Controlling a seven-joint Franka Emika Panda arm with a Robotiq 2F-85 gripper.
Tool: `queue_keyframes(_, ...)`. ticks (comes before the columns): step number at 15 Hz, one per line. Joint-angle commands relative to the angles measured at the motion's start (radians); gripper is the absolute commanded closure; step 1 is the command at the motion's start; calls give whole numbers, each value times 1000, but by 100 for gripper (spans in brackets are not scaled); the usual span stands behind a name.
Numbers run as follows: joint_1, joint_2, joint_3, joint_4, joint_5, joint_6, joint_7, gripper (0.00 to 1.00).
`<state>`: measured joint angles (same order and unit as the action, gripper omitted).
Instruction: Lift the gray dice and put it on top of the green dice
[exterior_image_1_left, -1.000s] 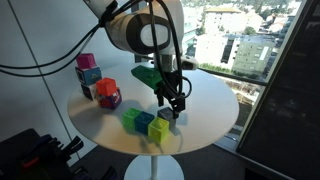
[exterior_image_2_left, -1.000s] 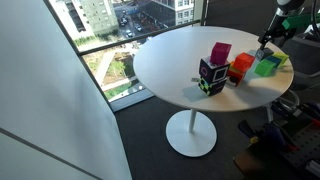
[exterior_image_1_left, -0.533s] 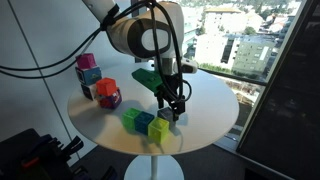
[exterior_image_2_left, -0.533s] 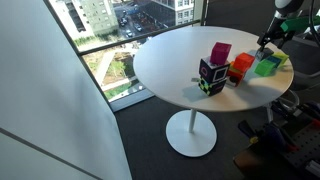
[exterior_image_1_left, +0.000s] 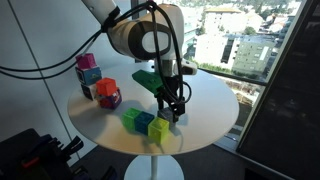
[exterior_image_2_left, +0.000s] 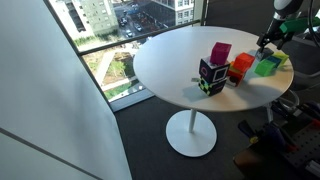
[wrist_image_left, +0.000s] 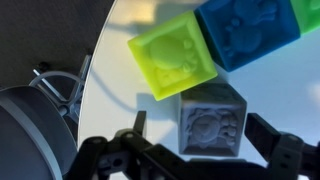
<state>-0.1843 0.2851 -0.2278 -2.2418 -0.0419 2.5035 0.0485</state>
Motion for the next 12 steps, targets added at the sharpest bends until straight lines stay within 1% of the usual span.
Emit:
queue_keyframes(1, -7, 10, 7, 16, 5, 10, 2, 27)
queue_keyframes(2, -7, 10, 7, 17, 5, 9, 3, 34)
queue_keyframes(3, -6, 8, 7, 18, 6, 6, 5, 44)
queue_keyframes(6, -6, 1, 9, 23, 10, -4, 6, 68)
queue_keyframes(9, -6, -9, 12, 29, 15, -16, 3, 72)
queue_keyframes(12, -3, -21, 13, 39, 11, -34, 5, 73)
